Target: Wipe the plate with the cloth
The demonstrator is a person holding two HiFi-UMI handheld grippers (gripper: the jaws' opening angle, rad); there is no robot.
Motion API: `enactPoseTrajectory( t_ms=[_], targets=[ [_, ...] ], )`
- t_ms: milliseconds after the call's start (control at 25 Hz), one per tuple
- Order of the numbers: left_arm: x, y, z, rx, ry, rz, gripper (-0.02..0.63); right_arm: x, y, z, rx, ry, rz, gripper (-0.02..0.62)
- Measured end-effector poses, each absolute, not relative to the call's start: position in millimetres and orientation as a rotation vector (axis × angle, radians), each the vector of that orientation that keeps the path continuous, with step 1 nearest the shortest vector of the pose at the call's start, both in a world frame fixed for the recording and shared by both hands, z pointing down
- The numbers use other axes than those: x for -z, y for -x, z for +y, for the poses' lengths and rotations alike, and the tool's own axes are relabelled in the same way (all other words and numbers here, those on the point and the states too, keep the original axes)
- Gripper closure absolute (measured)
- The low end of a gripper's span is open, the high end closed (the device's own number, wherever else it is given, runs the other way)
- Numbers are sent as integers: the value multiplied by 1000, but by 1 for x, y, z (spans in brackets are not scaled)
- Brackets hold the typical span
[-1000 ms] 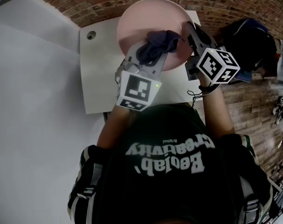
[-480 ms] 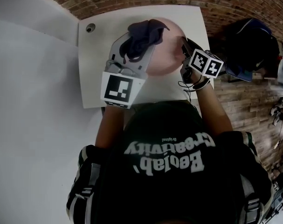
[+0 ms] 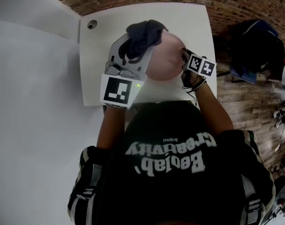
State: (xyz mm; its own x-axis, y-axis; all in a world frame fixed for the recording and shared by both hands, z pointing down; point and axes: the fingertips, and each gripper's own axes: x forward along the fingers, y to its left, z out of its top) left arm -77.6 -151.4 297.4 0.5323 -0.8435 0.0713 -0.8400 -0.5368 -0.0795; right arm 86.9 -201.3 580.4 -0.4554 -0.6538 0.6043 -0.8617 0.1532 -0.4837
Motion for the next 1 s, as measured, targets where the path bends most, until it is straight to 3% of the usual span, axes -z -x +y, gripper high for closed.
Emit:
enactPoseTrajectory(
  t_ms=[400,640,800,1000],
  targets=[
    [-312,81,-157,204,2728,1540,472,-633,-99,-193,-1209,-1494,-1996,584],
    [-317,86,-162,217,2721,1556,472,-659,-109,-184,-1129,-1470,-1841,536],
    [-319,88,-163,213,2719,1551,472,-651,-115,-189,-1005,-1478,-1828,514],
    [-315,92,-165,219,2704,1545,472,-588,-119,-212,-814,-1574,-1953,539]
  ],
)
